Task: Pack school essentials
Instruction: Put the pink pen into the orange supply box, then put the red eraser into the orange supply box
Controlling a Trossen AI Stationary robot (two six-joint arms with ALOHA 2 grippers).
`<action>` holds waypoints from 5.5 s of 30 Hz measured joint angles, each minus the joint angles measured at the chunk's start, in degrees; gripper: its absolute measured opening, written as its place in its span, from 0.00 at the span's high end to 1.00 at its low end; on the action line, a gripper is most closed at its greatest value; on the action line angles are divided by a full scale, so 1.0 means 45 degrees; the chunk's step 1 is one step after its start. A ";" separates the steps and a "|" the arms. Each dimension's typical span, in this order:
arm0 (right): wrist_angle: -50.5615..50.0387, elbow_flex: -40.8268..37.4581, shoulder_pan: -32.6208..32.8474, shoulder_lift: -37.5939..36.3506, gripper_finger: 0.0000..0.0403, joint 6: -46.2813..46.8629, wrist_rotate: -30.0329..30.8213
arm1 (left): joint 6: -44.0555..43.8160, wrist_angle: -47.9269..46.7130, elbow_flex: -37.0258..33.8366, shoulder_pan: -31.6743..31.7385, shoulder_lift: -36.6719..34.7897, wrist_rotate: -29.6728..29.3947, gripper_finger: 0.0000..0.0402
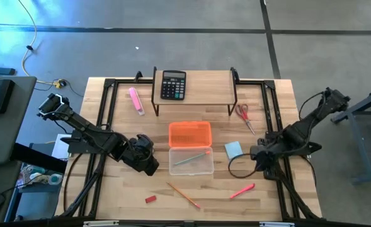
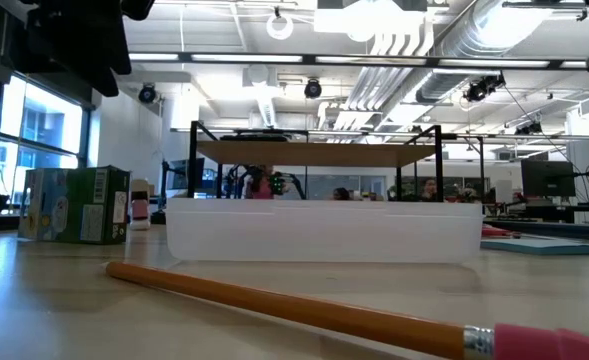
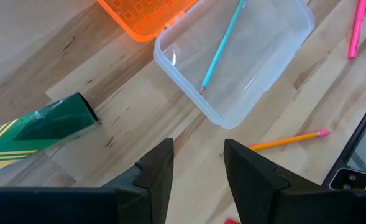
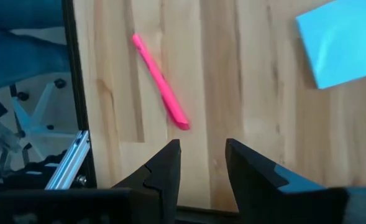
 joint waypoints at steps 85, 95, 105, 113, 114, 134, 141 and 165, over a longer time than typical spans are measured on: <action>0.4650 0.0022 0.2991 0.8380 0.92 -0.0802 0.1250 | 0.1605 -0.0515 0.0005 0.0767 -0.0019 0.1078 0.67; 0.5961 0.1563 0.1952 0.8091 0.93 0.0451 0.1450 | 0.3343 -0.0149 0.0005 0.1003 -0.0029 0.0813 0.67; 0.5912 0.3354 -0.0577 0.8065 0.92 -0.0105 0.3765 | 0.5367 0.0308 0.0010 0.1083 -0.0029 0.0741 0.67; 0.7156 0.3570 -0.3121 0.8065 0.92 -0.0884 0.4545 | 0.6864 0.0359 0.0010 0.1088 -0.0029 0.0696 0.67; 0.7341 0.3570 -0.3393 0.8065 0.92 -0.0906 0.4543 | 0.6972 0.0364 0.0010 0.1088 -0.0029 0.0698 0.67; 0.7616 0.3575 -0.5143 0.9245 0.92 -0.6780 0.2985 | 0.6516 0.0424 0.0010 0.1088 -0.0034 0.0940 0.67; 0.7418 0.3575 -0.5143 1.0059 0.92 -0.7877 0.2569 | 0.6189 0.1106 0.0010 0.1088 -0.0034 0.1375 0.67; 0.6767 0.3575 -0.5191 1.0032 0.59 -0.5806 0.1626 | 0.7400 0.2586 0.0010 0.1084 -0.0034 0.2208 0.62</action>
